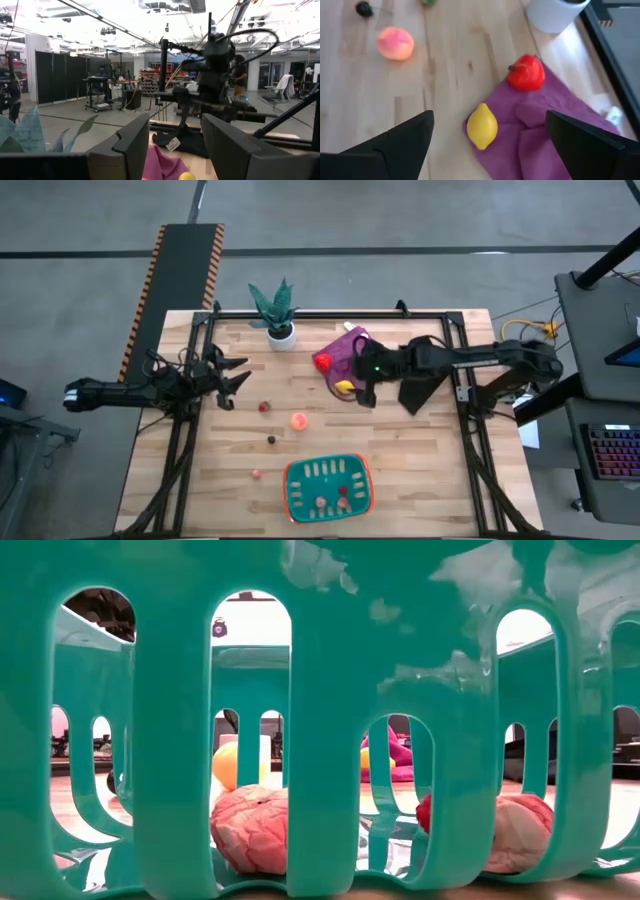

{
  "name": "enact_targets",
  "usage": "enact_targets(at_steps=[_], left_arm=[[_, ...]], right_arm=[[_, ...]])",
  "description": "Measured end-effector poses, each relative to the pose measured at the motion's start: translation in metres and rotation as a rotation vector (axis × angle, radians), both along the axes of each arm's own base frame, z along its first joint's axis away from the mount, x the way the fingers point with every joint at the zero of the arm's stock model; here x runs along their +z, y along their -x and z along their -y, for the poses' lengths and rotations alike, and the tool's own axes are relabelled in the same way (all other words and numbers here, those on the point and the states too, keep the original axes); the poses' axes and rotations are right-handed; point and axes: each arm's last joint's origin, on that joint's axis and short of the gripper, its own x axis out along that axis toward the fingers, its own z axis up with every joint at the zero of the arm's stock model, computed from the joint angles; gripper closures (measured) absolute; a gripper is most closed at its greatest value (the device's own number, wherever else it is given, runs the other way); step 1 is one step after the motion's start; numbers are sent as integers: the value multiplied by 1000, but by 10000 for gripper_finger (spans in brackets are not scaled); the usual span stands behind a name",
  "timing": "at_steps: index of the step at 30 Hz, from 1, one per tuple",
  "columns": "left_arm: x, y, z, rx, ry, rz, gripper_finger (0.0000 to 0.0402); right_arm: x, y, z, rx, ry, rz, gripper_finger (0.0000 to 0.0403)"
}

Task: Pick and placing Produce into tupperware
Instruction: Put the yellow lemon into the green basket

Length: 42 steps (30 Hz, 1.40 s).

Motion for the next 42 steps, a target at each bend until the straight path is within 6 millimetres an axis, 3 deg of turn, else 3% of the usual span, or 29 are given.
enact_targets(at_steps=[7,20,33,42], left_arm=[[-1,-1,0,0,0,-9,233],[-2,-2,0,0,0,-22,233],[-4,-4,0,0,1,-44,233],[-6,-6,0,1,1,-63,233]], right_arm=[[-42,-4,25,-4,-55,-60,28],[-88,-31,31,59,-96,-154,28],[-109,-37,32,86,-137,-194,35],[-109,-37,35,80,-136,-195,120]])
